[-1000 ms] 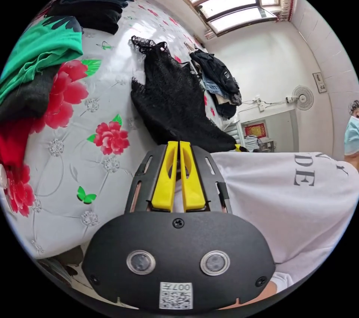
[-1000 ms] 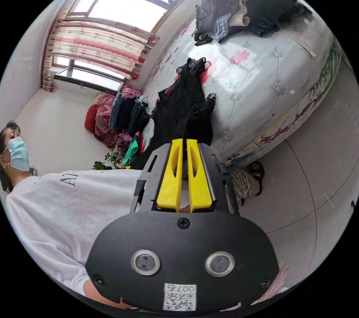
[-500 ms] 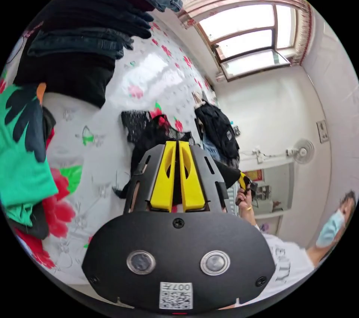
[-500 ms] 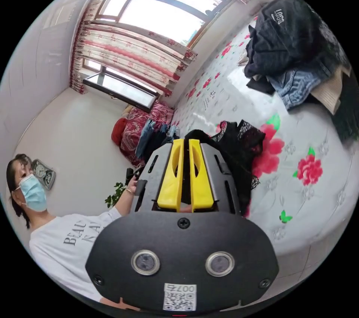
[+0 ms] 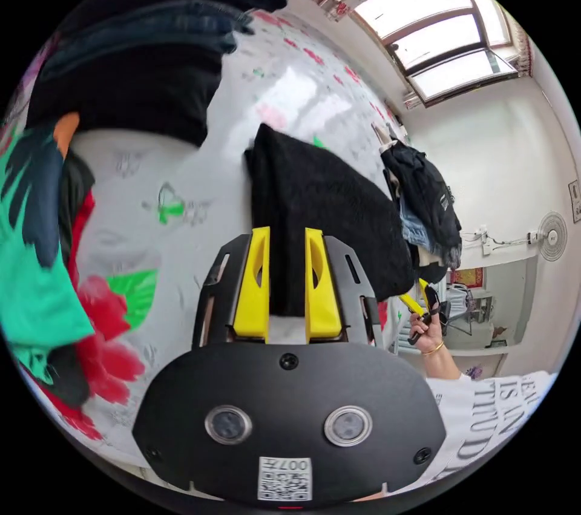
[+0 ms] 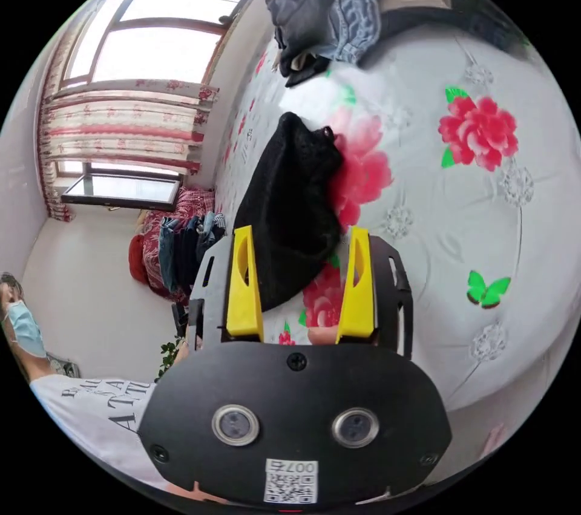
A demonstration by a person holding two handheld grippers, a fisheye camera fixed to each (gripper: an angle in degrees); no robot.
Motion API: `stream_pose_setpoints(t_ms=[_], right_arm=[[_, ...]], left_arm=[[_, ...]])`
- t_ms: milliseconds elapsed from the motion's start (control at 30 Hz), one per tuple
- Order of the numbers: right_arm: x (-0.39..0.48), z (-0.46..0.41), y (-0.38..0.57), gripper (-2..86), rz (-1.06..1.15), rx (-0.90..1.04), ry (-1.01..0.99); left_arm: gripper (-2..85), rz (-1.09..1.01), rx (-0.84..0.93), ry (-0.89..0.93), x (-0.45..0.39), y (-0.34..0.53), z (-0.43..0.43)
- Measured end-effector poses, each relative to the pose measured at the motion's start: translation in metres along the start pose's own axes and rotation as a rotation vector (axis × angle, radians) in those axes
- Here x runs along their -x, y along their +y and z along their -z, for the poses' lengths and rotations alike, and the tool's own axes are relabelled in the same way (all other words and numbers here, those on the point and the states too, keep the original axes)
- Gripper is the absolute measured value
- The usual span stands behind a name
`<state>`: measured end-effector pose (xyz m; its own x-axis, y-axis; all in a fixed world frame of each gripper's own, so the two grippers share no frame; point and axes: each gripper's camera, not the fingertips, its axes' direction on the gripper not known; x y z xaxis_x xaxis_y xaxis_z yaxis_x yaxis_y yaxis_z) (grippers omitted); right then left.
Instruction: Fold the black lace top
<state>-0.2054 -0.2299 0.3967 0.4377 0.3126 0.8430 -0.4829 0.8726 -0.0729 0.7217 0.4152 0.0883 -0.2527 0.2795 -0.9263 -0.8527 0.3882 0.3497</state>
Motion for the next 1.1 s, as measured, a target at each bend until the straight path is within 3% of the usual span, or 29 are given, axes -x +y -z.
stream_pose_setpoints(t_ms=[133, 300, 400, 500, 633, 767, 967, 1100], right_arm=[[-0.013, -0.025, 0.017, 16.0, -0.01, 0.03, 0.011], [-0.011, -0.074, -0.031, 12.2, -0.037, 0.072, 0.058], [0.028, -0.103, -0.068, 7.7, 0.059, 0.103, 0.056], [0.13, -0.145, -0.073, 3.7, 0.413, 0.185, 0.169], [0.269, -0.245, 0.025, 1.8, 1.071, 0.425, 0.405], [0.288, -0.341, 0.163, 2.4, 1.441, 0.662, 0.469], [0.247, -0.386, 0.241, 5.0, 1.469, 0.928, 0.309], [0.238, -0.37, 0.188, 6.4, 1.407, 0.767, 0.335]], left_arm=[[8.5, 0.07, 0.039, 0.029, 0.025, 0.053, 0.002], [7.4, 0.168, 0.044, 0.091, 0.05, 0.082, 0.011], [6.8, 0.174, 0.035, 0.124, 0.052, 0.083, 0.019], [6.6, 0.158, 0.018, 0.126, 0.051, 0.087, 0.031], [7.0, 0.157, 0.014, 0.144, 0.057, 0.098, 0.039], [7.8, 0.171, 0.034, 0.178, 0.069, 0.113, 0.039], [9.8, 0.204, 0.057, 0.271, 0.087, 0.126, 0.033], [12.2, 0.188, 0.067, 0.339, 0.093, 0.125, 0.023]])
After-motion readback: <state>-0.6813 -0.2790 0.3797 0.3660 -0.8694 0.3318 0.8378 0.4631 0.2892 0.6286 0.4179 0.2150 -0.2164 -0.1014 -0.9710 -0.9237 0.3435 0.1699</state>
